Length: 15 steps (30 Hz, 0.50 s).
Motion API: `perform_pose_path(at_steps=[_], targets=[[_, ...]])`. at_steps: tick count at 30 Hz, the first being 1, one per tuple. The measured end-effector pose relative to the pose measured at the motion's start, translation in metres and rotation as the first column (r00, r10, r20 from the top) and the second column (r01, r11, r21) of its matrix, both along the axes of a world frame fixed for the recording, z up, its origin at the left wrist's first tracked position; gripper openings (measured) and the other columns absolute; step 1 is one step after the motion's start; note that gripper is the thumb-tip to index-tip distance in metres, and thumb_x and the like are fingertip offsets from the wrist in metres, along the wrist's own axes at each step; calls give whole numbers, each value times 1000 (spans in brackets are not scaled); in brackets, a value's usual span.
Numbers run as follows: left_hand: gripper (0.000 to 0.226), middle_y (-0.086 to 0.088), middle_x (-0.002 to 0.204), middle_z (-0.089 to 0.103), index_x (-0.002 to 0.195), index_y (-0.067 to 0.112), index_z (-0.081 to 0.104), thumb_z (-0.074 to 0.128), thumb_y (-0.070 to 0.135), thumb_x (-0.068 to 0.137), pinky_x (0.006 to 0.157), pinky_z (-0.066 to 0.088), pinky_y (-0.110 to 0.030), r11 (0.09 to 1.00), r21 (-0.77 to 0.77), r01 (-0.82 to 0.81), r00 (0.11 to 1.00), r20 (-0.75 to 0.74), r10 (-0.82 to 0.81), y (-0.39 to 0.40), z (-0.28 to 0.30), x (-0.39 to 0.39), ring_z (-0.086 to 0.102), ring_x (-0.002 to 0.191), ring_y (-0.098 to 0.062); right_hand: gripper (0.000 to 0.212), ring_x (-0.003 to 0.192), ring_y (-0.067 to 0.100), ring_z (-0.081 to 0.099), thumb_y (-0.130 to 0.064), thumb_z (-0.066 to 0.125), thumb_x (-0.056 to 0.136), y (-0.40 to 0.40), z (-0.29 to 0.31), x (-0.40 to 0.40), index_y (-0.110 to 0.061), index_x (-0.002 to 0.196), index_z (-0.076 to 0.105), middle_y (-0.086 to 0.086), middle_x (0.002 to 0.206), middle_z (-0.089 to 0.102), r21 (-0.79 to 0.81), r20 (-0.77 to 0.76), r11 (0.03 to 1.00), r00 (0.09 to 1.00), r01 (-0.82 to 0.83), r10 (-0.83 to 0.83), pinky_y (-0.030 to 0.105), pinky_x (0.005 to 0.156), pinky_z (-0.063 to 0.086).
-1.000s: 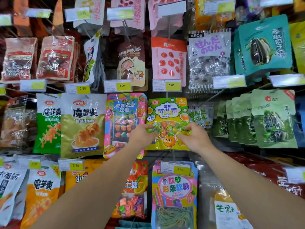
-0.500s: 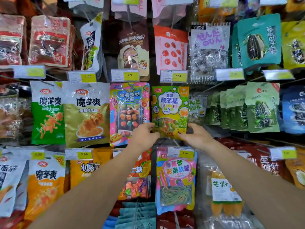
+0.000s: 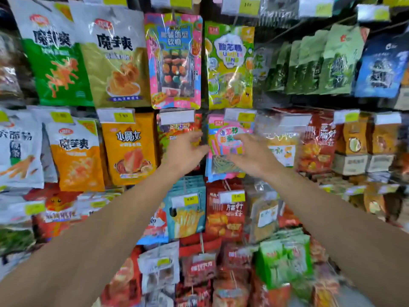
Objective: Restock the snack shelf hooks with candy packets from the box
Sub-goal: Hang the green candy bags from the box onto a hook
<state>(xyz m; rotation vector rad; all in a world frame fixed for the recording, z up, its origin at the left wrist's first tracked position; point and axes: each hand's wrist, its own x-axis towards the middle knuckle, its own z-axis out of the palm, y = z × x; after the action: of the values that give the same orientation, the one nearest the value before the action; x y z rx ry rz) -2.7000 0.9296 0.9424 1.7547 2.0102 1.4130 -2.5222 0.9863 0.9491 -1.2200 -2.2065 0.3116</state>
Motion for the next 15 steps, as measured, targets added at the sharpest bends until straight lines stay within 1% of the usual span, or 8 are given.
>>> perform_pose_path(at_steps=[2,3,4,6,8,10,12,15], targets=[[33,-1,121,67,117,23,66,70,27,84,99,43,-23,999,-48,6,1000,29,-4,-23,-25,1,61,110,-12,60,135,24,41,-25,64,91,-22,-26,5,-13,145,41,9,146,45,-36,15,999,999,-30,30,20,97,30],[37,-1,119,68,117,22,67,70,30,81,96,44,-22,998,-58,5,999,44,-2,-34,-38,2,63,107,-12,60,133,24,43,-24,65,91,-33,-39,7,-12,145,41,9,145,46,-45,35,998,998,-43,45,19,93,30],[45,-2,120,68,120,19,67,69,33,78,95,46,-26,996,-86,-8,998,57,13,-45,-50,3,64,106,-14,60,132,24,43,-24,65,90,-43,-52,8,-12,144,42,10,144,46,-58,54,997,997,-51,54,18,91,29],[51,-1,129,64,129,17,61,70,34,81,99,48,-34,986,-164,-31,995,87,46,-66,-75,6,65,108,-19,60,132,25,43,-28,66,89,-58,-82,8,-12,142,44,12,143,45,-134,93,989,993,-58,71,21,99,30],[49,0,132,61,132,18,59,69,30,86,100,47,-35,965,-257,-48,991,112,79,-88,-105,9,64,109,-20,62,129,29,46,-32,68,86,-73,-116,8,-9,139,46,14,139,47,-193,148,978,983,-74,104,29,103,35],[55,-3,131,62,130,17,61,71,35,79,98,49,-37,946,-321,-38,978,182,101,-114,-138,16,65,106,-22,64,129,30,46,-33,69,84,-91,-150,7,-10,139,46,15,138,48,-246,203,964,967,-99,151,32,104,37],[61,-6,126,64,126,14,62,67,39,71,96,48,-33,930,-366,-37,963,234,130,-138,-171,19,65,104,-22,64,128,28,46,-35,68,85,-110,-181,6,-11,140,45,13,139,47,-300,214,946,957,-127,196,31,104,38],[42,-9,117,68,122,10,64,73,22,83,92,47,-28,892,-451,-41,931,307,198,-171,-213,20,66,97,-22,64,127,27,48,-35,65,86,-137,-226,3,-11,141,45,12,138,47,-389,221,911,946,-137,237,30,101,38]])
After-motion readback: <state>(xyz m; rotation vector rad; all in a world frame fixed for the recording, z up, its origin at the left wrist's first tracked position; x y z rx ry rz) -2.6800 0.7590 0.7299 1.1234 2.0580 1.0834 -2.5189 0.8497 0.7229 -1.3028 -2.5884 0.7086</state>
